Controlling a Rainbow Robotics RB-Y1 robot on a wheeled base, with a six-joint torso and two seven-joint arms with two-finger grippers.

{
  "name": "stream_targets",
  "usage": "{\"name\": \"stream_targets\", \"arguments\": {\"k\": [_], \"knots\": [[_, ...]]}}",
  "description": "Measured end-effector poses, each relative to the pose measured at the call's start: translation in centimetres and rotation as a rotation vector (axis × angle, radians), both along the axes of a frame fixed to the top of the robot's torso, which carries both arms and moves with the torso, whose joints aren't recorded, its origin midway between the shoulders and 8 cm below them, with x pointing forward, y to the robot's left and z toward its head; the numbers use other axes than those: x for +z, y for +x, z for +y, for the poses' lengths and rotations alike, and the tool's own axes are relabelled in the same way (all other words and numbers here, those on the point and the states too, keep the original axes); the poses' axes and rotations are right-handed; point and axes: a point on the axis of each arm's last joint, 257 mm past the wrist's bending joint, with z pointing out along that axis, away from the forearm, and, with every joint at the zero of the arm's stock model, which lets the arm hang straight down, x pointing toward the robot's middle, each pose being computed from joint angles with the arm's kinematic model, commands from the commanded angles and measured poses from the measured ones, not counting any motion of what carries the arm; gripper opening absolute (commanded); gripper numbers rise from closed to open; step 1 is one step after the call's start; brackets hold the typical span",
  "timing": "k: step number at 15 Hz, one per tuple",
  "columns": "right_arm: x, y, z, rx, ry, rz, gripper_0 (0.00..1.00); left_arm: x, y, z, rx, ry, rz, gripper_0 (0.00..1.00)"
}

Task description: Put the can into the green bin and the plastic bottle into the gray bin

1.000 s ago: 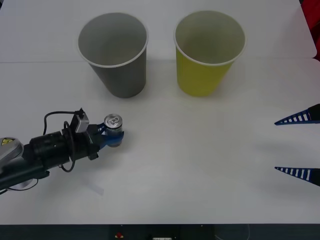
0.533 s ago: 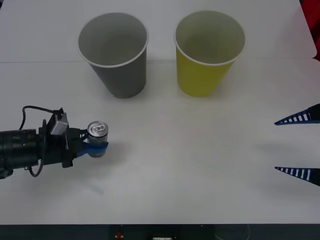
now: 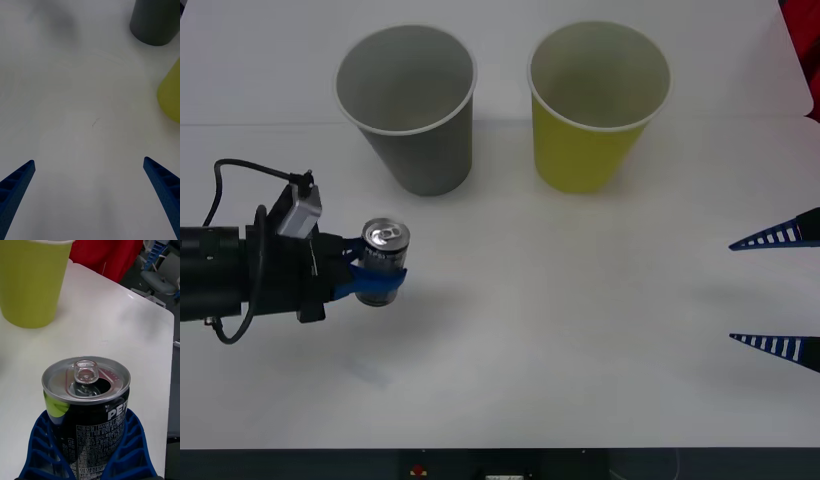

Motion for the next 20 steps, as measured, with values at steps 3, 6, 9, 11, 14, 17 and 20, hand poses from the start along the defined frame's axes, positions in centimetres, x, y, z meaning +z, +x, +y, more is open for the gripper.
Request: {"name": "stream_targets", "arguments": {"k": [3,6,9,11,14,17,20], "knots": [[0.0,0.0,0.0,0.000,0.000,0.000,1.00,2.6,0.2,-2.4,0.039,0.005,0.012,0.00],[0.0,0.0,0.0,0.000,0.000,0.000,1.00,5.1,0.5,-4.3,0.064,0.014,0.031,0.00],[0.0,0.0,0.0,0.000,0.000,0.000,1.00,7.5,1.0,-6.3,0.073,0.036,0.031,0.00],[0.0,0.0,0.0,0.000,0.000,0.000,1.00,8.9,1.7,-7.5,0.084,0.058,0.030,0.00],[0.0,0.0,0.0,0.000,0.000,0.000,1.00,11.1,3.3,-9.1,0.098,0.112,-0.008,0.00],[0.0,0.0,0.0,0.000,0.000,0.000,1.00,12.5,6.0,-11.5,0.084,0.130,-0.021,0.00],[0.0,0.0,0.0,0.000,0.000,0.000,1.00,14.5,9.2,-14.0,0.088,0.102,-0.007,0.00]]}}
